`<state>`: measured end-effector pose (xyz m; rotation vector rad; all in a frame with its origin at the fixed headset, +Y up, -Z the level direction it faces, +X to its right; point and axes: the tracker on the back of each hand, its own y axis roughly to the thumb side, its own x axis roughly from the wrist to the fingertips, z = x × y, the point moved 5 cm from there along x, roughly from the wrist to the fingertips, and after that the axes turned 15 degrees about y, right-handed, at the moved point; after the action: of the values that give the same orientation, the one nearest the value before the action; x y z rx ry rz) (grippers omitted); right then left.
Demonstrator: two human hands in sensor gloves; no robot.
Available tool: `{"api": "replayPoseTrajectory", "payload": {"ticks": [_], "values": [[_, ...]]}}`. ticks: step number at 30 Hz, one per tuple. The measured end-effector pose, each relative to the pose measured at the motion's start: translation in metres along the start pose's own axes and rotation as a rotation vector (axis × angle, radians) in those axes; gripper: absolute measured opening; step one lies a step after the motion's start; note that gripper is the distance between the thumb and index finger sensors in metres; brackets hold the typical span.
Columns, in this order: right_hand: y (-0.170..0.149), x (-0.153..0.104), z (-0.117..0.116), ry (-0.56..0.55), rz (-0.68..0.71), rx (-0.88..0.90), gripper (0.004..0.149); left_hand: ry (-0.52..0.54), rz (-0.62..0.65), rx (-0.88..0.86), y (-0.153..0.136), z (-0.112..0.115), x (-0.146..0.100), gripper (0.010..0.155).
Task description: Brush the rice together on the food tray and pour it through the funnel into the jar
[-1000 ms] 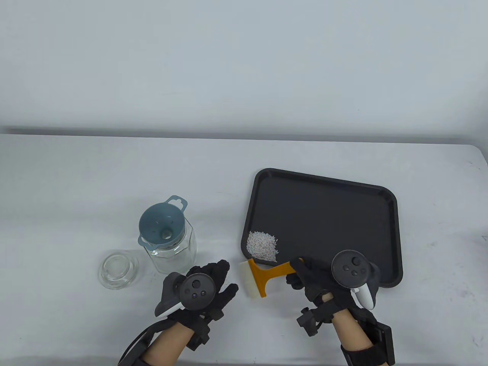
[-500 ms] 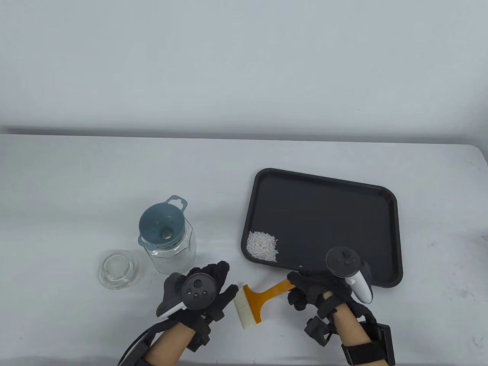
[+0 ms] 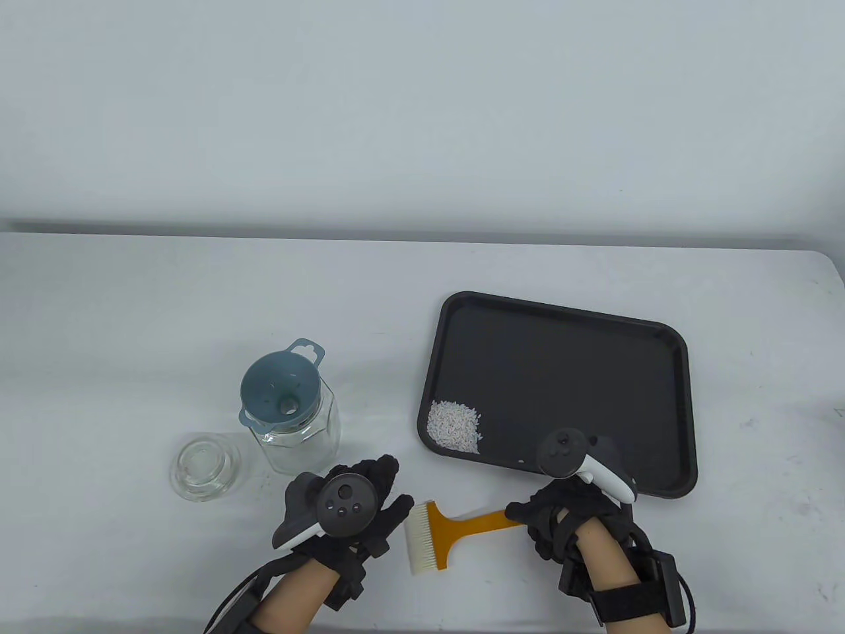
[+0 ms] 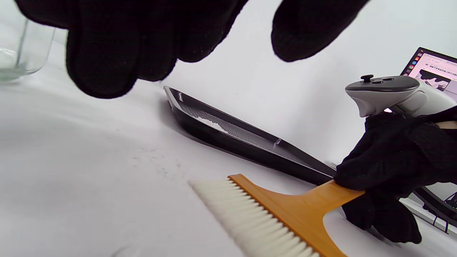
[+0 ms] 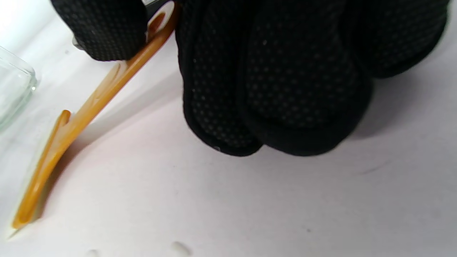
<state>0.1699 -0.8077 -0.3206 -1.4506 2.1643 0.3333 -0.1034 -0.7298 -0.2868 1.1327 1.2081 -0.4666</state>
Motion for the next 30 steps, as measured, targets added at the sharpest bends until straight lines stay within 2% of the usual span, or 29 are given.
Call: {"api": "replayPoseTrajectory", "payload": {"ticks": [8, 15, 19, 23, 25, 27, 30], "values": [[0.009, 0.001, -0.002, -0.04, -0.07, -0.124, 0.054, -0.001, -0.002, -0.006, 0.0, 0.001, 0.0, 0.072], [0.01, 0.0, -0.001, -0.056, -0.087, -0.147, 0.052, -0.001, -0.004, -0.007, 0.0, 0.001, 0.0, 0.073], [0.01, -0.011, 0.011, -0.134, -0.089, -0.153, 0.053, 0.0, -0.005, -0.007, 0.0, 0.001, 0.001, 0.072], [-0.002, -0.043, 0.042, -0.382, -0.121, -0.138, 0.055, 0.004, -0.025, -0.004, -0.002, 0.004, 0.006, 0.072], [-0.018, -0.062, 0.06, -0.557, -0.188, -0.128, 0.056, 0.002, -0.055, -0.006, -0.004, 0.007, 0.011, 0.071], [-0.034, -0.075, 0.071, -0.681, -0.252, -0.129, 0.059, -0.002, -0.093, -0.002, -0.006, 0.01, 0.017, 0.07], [-0.059, -0.089, 0.083, -0.792, -0.368, -0.136, 0.063, 0.008, -0.134, 0.032, -0.007, 0.012, 0.03, 0.067]]}}
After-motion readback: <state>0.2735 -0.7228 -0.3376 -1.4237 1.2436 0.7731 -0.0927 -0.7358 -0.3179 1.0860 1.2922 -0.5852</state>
